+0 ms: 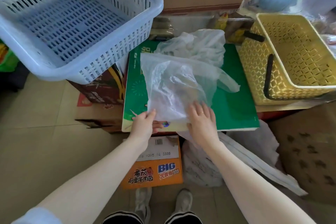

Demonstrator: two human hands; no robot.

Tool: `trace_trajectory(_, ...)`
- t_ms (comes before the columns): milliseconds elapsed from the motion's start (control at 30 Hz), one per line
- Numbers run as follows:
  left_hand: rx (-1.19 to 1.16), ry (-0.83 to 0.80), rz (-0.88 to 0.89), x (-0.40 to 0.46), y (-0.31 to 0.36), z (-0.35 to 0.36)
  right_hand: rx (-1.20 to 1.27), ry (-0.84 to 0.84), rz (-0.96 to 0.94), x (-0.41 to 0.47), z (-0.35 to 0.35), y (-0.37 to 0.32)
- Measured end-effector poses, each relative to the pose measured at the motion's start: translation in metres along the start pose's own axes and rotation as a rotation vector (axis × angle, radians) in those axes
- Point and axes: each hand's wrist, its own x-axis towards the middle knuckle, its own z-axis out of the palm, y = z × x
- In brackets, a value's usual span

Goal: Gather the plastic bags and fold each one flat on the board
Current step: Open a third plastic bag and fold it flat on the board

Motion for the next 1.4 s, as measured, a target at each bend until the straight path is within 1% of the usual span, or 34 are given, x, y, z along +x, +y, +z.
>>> trace_trajectory(67,-0.038,0.068,-0.027,0.008,0.002,-0.018,0.003,0.057,0.165,-0.001,0.000,0.009)
trace_trajectory(133,-0.074,0.104,-0.111,0.018,0.002,-0.038,0.109,0.034,0.356,-0.001,0.001,0.018)
trace_trajectory(167,-0.094,0.101,-0.146,0.020,0.003,-0.045,0.176,0.021,0.417,-0.001,0.002,0.023)
trace_trajectory(200,-0.117,0.098,-0.164,0.023,0.003,-0.049,0.241,0.021,0.444,-0.001,0.001,0.026)
trace_trajectory(267,-0.141,0.110,-0.165,0.025,0.005,-0.052,0.420,0.073,0.462,-0.001,-0.004,0.032)
trace_trajectory(300,-0.149,0.125,-0.159,0.025,0.008,-0.052,0.577,0.088,0.503,-0.001,-0.010,0.033)
trace_trajectory(400,-0.209,0.177,-0.145,0.023,0.016,-0.056,1.246,0.060,0.625,-0.003,-0.032,0.047)
trace_trajectory(467,-0.309,0.212,-0.163,0.020,0.021,-0.063,1.626,0.019,0.581,-0.010,-0.049,0.062)
trace_trajectory(500,-0.336,0.226,-0.173,0.019,0.022,-0.067,1.762,0.011,0.534,-0.015,-0.058,0.068)
trace_trajectory(567,-0.298,0.255,-0.187,0.018,0.023,-0.072,1.927,0.006,0.461,-0.025,-0.073,0.077)
trace_trajectory(633,-0.214,0.276,-0.172,0.015,0.023,-0.071,1.938,0.001,0.423,-0.029,-0.084,0.083)
trace_trajectory(667,-0.169,0.287,-0.158,0.013,0.023,-0.069,1.825,-0.003,0.409,-0.028,-0.085,0.085)
trace_trajectory(700,-0.108,0.295,-0.136,0.010,0.023,-0.067,1.615,-0.003,0.411,-0.027,-0.084,0.085)
trace_trajectory(733,0.003,0.315,-0.088,0.009,0.021,-0.065,1.347,0.000,0.419,-0.024,-0.082,0.084)
trace_trajectory(767,0.205,0.347,-0.007,0.007,0.018,-0.063,1.111,0.016,0.441,-0.023,-0.079,0.083)
trace_trajectory(800,0.478,0.401,0.118,0.005,0.013,-0.060,0.950,0.029,0.451,-0.024,-0.075,0.082)
trace_trajectory(833,0.709,0.441,0.285,0.002,0.008,-0.056,0.863,0.029,0.446,-0.026,-0.069,0.081)
trace_trajectory(867,0.852,0.424,0.474,0.000,0.003,-0.050,0.802,0.020,0.425,-0.028,-0.063,0.082)
trace_trajectory(900,0.928,0.322,0.602,-0.002,-0.001,-0.041,0.735,0.010,0.398,-0.031,-0.057,0.083)
trace_trajectory(933,0.960,0.168,0.663,-0.004,-0.004,-0.030,0.675,-0.002,0.375,-0.034,-0.053,0.084)
trace_trajectory(967,0.994,0.004,0.673,-0.004,-0.009,-0.019,0.641,-0.007,0.366,-0.037,-0.049,0.086)
trace_trajectory(1000,1.056,-0.140,0.654,-0.003,-0.014,-0.009,0.625,-0.006,0.368,-0.040,-0.046,0.089)
trace_trajectory(1033,1.153,-0.234,0.639,-0.002,-0.020,0.000,0.618,-0.002,0.379,-0.043,-0.044,0.092)
trace_trajectory(1067,1.263,-0.277,0.642,0.000,-0.025,0.007,0.640,0.005,0.407,-0.046,-0.042,0.095)
trace_trajectory(1100,1.349,-0.278,0.665,0.003,-0.031,0.011,0.695,0.008,0.444,-0.048,-0.041,0.099)
trace_trajectory(1133,1.388,-0.261,0.704,0.005,-0.035,0.014,0.763,0.015,0.476,-0.051,-0.041,0.103)
trace_trajectory(1167,1.372,-0.237,0.745,0.006,-0.038,0.016,0.838,0.025,0.496,-0.052,-0.042,0.107)
trace_trajectory(1233,1.226,-0.194,0.797,0.009,-0.042,0.019,1.051,0.003,0.514,-0.054,-0.046,0.115)
trace_trajectory(1267,1.162,-0.174,0.827,0.009,-0.042,0.021,1.172,-0.039,0.502,-0.054,-0.048,0.119)
trace_trajectory(1300,1.125,-0.153,0.863,0.010,-0.043,0.023,1.240,-0.078,0.471,-0.054,-0.049,0.123)
trace_trajectory(1367,1.084,-0.107,0.923,0.012,-0.044,0.025,1.275,-0.135,0.395,-0.054,-0.054,0.130)
trace_trajectory(1400,1.061,-0.087,0.936,0.012,-0.044,0.027,1.345,-0.162,0.356,-0.055,-0.056,0.134)
